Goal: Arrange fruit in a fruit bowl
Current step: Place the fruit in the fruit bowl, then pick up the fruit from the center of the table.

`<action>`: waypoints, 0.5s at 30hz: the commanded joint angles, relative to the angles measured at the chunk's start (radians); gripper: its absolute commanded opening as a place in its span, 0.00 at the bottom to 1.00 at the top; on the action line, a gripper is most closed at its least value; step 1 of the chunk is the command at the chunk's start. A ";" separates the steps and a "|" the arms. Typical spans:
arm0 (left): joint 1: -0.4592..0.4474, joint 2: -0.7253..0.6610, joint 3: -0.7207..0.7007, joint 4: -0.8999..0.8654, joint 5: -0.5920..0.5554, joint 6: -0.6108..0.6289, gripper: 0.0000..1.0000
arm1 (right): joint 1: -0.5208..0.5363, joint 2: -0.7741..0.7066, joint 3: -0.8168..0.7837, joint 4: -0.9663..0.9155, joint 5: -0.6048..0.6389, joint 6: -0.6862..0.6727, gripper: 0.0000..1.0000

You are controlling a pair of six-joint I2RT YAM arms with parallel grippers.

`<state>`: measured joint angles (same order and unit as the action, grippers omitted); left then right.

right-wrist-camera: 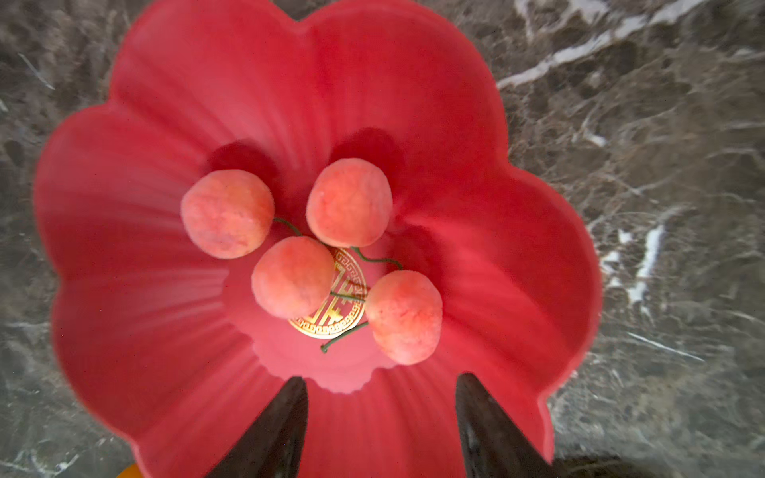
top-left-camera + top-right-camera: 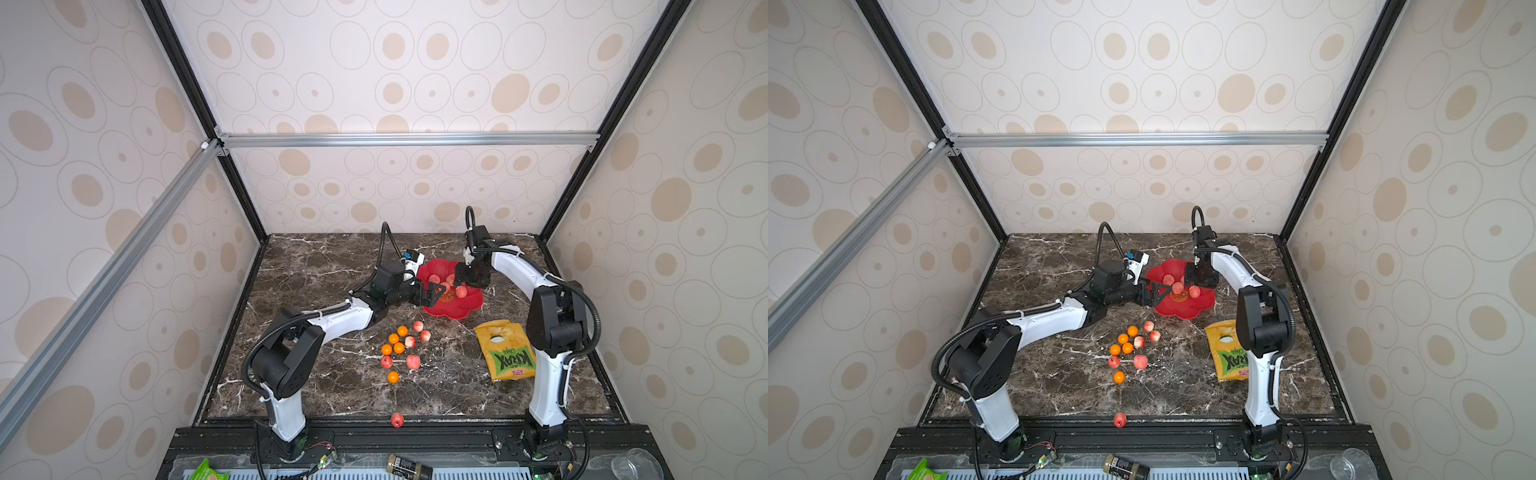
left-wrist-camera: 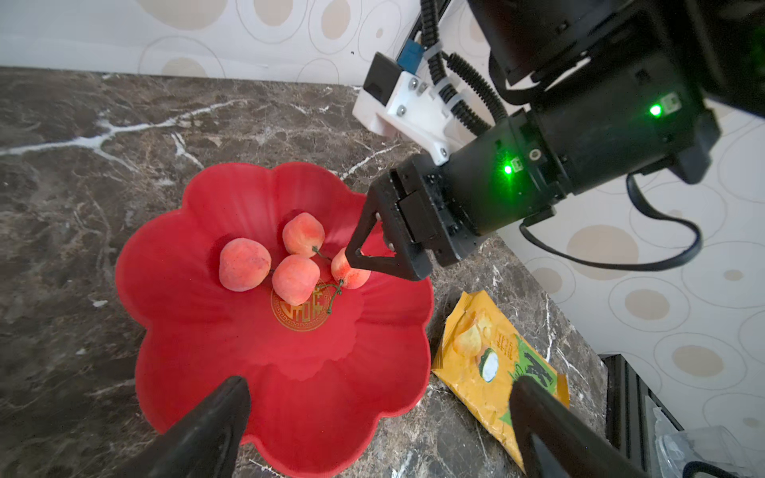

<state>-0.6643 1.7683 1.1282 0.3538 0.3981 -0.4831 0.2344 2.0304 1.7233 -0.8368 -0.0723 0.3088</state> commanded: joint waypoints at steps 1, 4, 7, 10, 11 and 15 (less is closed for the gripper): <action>-0.008 -0.069 -0.042 -0.009 -0.014 0.022 0.99 | 0.012 -0.079 -0.062 -0.018 0.016 0.015 0.60; -0.010 -0.117 -0.090 -0.015 -0.019 0.021 0.99 | 0.037 -0.147 -0.121 -0.013 0.024 0.024 0.60; -0.013 -0.174 -0.146 -0.026 -0.031 0.023 0.99 | 0.083 -0.215 -0.187 -0.006 0.032 0.031 0.60; -0.013 -0.242 -0.210 -0.038 -0.045 0.025 0.99 | 0.123 -0.284 -0.250 -0.007 0.048 0.039 0.60; -0.012 -0.267 -0.232 -0.042 -0.052 0.024 0.99 | 0.136 -0.308 -0.270 -0.007 0.051 0.043 0.60; -0.014 -0.359 -0.329 -0.056 -0.071 0.016 0.99 | 0.200 -0.387 -0.352 -0.001 0.061 0.067 0.59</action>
<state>-0.6689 1.4639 0.8349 0.3176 0.3511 -0.4812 0.4061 1.6955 1.4097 -0.8227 -0.0364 0.3496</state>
